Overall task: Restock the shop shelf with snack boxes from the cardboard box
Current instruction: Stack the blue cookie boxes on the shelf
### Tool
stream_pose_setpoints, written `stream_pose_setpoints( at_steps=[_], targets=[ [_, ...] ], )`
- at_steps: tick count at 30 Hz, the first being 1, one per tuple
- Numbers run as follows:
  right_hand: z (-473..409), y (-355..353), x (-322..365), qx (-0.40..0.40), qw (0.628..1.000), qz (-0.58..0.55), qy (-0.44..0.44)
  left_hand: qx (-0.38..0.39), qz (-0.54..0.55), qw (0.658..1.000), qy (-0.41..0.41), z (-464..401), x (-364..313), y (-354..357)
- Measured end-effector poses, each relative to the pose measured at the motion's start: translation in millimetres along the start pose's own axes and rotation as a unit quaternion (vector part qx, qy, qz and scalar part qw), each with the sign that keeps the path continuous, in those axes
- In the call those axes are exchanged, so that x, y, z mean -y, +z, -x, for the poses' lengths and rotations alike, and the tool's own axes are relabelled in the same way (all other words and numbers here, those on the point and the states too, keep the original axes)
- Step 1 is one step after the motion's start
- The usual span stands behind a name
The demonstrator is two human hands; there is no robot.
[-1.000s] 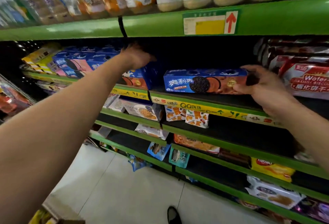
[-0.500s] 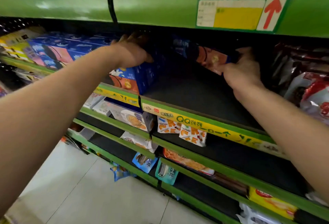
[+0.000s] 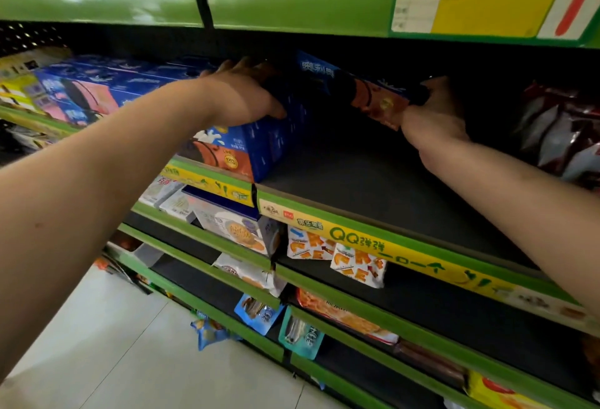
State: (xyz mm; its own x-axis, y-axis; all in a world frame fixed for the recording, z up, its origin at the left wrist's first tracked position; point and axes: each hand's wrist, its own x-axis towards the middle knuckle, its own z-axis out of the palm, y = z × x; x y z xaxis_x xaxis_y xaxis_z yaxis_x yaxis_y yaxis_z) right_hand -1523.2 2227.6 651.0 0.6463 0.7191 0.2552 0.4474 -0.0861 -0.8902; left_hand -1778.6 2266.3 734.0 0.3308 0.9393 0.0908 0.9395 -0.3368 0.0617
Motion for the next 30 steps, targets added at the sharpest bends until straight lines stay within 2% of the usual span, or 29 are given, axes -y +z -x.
stream_pose_setpoints(
  at_steps=[6, 16, 21, 30],
  targets=[
    [-16, 16, 4, 0.014, 0.999, 0.013, -0.037, 0.003, 0.005, 1.000, 0.002, 0, 2, 1],
    [-31, 85, 43, 0.079, 0.981, -0.027, -0.175, -0.003, 0.005, 1.000, 0.020, 0, 4, 2],
    [-38, 111, 55, 0.068, 0.980, -0.065, -0.174, -0.004, 0.003, 1.000, 0.021, 2, 4, 2],
    [-53, 119, 52, 0.125, 0.975, -0.038, -0.181, -0.022, -0.001, 0.999, 0.036, 4, 0, 3]
  ],
)
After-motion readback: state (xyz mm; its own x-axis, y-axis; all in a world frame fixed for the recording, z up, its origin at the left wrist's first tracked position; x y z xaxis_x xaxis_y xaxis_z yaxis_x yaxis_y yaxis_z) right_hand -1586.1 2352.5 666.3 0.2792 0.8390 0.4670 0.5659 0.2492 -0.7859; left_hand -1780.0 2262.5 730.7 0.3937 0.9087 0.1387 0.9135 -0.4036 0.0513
